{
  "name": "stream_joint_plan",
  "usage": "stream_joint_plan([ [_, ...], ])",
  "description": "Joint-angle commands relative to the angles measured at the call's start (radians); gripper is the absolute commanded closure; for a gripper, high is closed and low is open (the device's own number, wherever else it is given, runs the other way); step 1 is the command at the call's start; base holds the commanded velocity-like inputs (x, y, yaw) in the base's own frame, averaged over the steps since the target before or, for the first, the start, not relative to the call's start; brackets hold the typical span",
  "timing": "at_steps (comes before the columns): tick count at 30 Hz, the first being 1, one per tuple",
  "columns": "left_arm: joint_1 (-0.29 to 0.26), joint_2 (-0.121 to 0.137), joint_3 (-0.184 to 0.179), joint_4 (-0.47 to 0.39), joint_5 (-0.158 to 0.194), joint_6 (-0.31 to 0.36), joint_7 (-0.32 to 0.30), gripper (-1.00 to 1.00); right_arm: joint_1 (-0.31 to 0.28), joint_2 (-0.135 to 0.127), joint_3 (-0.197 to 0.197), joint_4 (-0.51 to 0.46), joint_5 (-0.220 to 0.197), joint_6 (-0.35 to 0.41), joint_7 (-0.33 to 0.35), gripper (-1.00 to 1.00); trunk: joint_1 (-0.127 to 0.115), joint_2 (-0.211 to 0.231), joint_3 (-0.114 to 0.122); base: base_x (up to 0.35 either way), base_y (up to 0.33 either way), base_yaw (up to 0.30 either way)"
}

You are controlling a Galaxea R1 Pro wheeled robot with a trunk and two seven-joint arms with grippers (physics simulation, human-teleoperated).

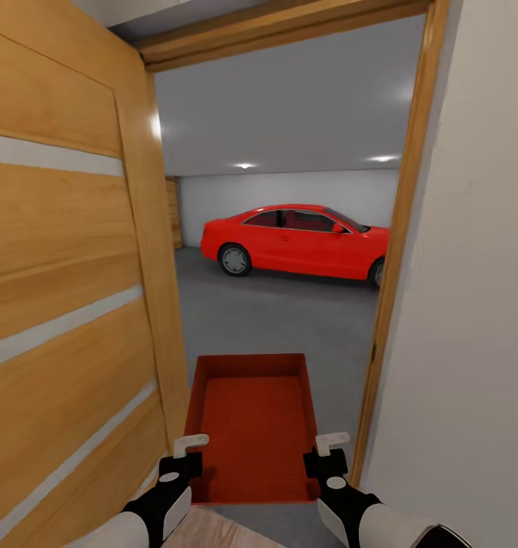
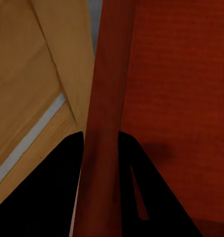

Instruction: Move the two storage containers from the living room to the garage. In the garage, place one container on the floor and stack the other container on top of it (either order is fine).

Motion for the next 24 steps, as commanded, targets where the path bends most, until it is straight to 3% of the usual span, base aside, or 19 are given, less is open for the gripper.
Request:
stream_joint_plan([
  [1, 0.000, 0.000, 0.019, -0.002, -0.006, -0.005, 0.039, 1.00, -0.001, 0.007, -0.080, -0.003, 0.003, 0.002, 0.034, 1.00, 0.001, -0.001, 0.000, 0.247, 0.215, -0.100],
  [10, 0.000, 0.000, 0.019, -0.002, -0.006, -0.005, 0.039, 1.00, -0.001, 0.006, -0.080, -0.003, 0.002, 0.002, 0.034, 1.00, 0.001, -0.001, 0.000, 0.247, 0.215, -0.045],
  [24, 0.000, 0.000, 0.016, -0.002, -0.006, -0.005, 0.039, 1.00, -0.002, 0.007, -0.080, -0.003, 0.002, 0.001, 0.035, 1.00, 0.001, -0.001, 0.000, 0.247, 0.215, -0.268],
])
